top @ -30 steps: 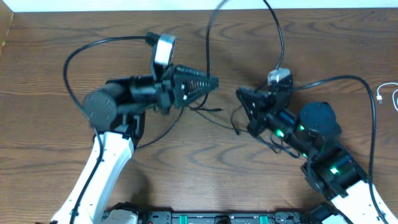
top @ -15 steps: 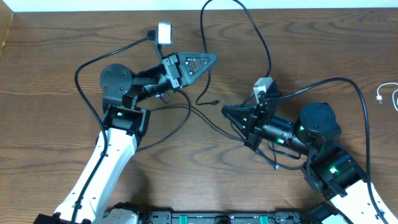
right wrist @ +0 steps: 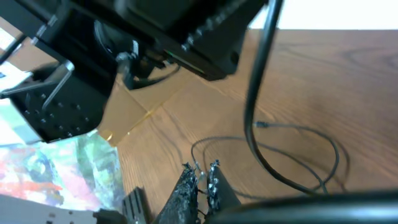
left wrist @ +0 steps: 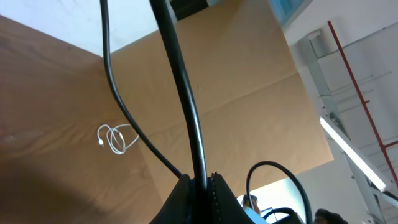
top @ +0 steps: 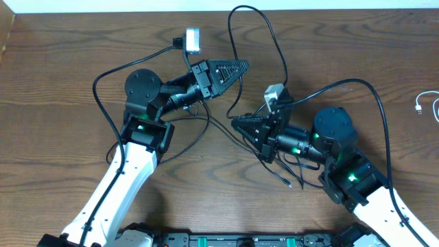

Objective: Untangle cables

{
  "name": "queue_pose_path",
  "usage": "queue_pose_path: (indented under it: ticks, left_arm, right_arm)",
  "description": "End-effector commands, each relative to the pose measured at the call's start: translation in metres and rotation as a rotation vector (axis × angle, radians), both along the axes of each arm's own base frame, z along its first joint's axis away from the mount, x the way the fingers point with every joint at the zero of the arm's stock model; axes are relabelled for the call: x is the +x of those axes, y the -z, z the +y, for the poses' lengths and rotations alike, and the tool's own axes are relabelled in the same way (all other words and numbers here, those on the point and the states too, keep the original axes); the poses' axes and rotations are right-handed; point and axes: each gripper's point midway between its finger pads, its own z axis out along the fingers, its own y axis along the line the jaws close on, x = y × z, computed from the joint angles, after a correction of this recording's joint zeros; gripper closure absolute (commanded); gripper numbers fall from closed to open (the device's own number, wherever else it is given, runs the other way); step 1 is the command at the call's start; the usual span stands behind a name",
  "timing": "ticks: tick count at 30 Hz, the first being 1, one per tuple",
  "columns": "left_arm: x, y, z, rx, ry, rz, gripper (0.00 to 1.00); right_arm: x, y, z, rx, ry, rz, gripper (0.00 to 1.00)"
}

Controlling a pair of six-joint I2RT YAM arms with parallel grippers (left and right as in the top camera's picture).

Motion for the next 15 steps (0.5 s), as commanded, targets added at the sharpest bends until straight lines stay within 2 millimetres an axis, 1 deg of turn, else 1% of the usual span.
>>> queue_pose_path:
  ticks: [1, 4, 6, 8, 15]
  left_arm:
    - [-0.002, -0.013, -0.002, -0.018, -0.001, -0.017, 0.92]
    - [-0.004, -0.014, -0.007, -0.034, 0.002, 0.011, 0.92]
    - [-0.007, -0.014, -0.013, -0.036, 0.010, 0.012, 0.92]
    - [-0.010, -0.014, -0.016, -0.038, 0.021, 0.015, 0.92]
    - [-0.013, -0.014, -0.020, -0.051, 0.036, 0.048, 0.92]
  right_arm:
    - [0.004, -0.005, -0.001, 0.003, 0.036, -0.011, 0.95]
    - [0.011, -0.003, -0.002, -0.004, 0.065, -0.014, 0.92]
    - [0.015, 0.000, -0.003, -0.010, 0.081, -0.010, 0.86]
    - [0.017, 0.003, -0.003, -0.016, 0.091, -0.005, 0.82]
    - [0.023, 0.007, -0.002, -0.025, 0.111, 0.000, 0.83]
